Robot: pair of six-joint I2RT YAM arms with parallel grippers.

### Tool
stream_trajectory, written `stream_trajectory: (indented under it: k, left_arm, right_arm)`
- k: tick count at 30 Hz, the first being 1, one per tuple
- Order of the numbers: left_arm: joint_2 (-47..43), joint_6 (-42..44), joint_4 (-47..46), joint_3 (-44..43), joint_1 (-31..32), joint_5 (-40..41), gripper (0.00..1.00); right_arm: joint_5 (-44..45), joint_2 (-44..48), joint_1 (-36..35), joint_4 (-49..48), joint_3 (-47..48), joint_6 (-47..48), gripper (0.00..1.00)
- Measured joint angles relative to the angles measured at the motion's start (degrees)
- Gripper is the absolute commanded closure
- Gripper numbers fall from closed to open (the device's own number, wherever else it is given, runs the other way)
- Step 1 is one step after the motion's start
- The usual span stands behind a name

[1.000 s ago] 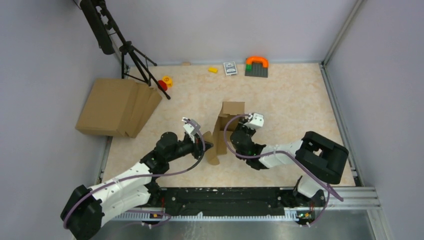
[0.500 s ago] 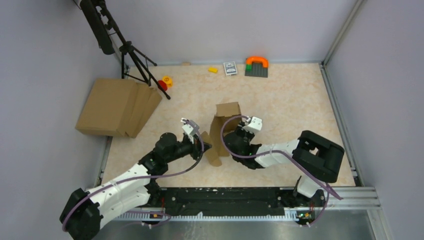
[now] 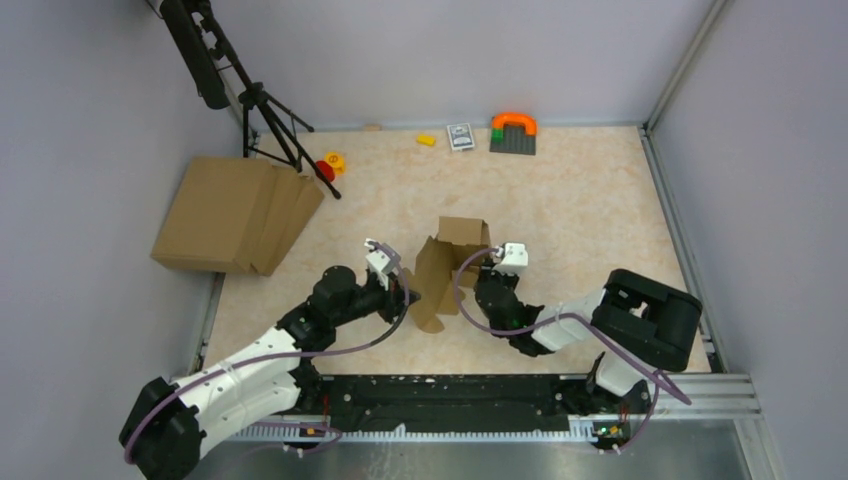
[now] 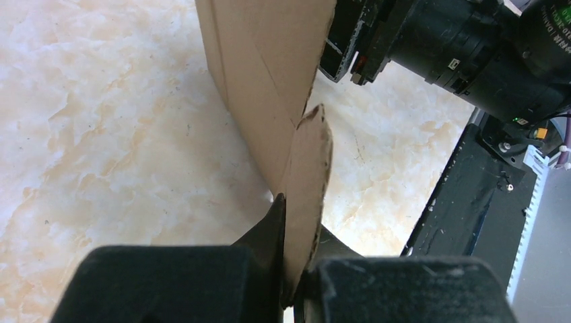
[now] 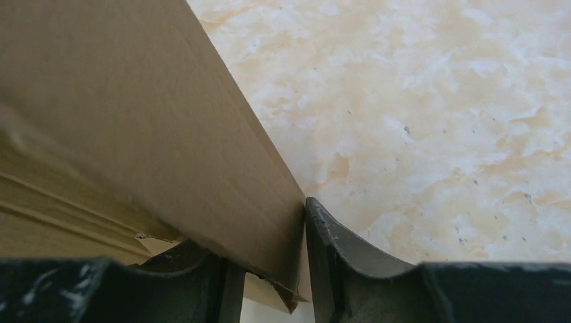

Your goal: Fold the paper box

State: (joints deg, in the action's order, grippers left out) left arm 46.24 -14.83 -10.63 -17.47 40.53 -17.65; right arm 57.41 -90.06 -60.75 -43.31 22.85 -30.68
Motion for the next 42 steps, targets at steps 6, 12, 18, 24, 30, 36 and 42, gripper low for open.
stream_trajectory:
  k: [6, 12, 18, 24, 30, 36, 42]
  left_arm:
    - [1.1, 1.0, 0.4, -0.7, 0.0, -1.5, 1.00]
    - [1.6, 2.1, 2.1, -1.8, 0.0, -2.0, 1.00]
    - [2.1, 3.2, 5.0, -3.3, 0.0, -2.0, 1.00]
    - [2.5, 4.3, 7.2, -4.6, 0.0, -1.6, 1.00]
    - [3.1, 5.3, 9.5, -6.2, 0.0, -0.4, 1.00]
    - [3.9, 6.3, 11.1, -8.2, 0.1, 0.4, 1.00]
    - [4.6, 7.3, 12.4, -9.5, 0.2, 0.6, 1.00]
  right_arm:
    - [-3.1, 0.3, 0.8, -4.2, -0.9, 3.9, 0.62]
    - [-5.3, 3.1, 2.6, -4.1, -3.3, 3.3, 0.62]
    - [-8.2, 6.4, 4.7, -2.6, -3.8, 2.0, 0.48]
    - [-11.4, 9.6, 5.1, -0.7, -4.9, 1.9, 0.48]
    - [-15.6, 16.0, 5.5, -0.6, -9.1, 2.1, 0.41]
    - [-20.9, 21.5, 5.9, 1.1, -10.4, 3.1, 0.44]
    - [-21.3, 23.4, 6.0, 2.7, -10.9, 2.4, 0.70]
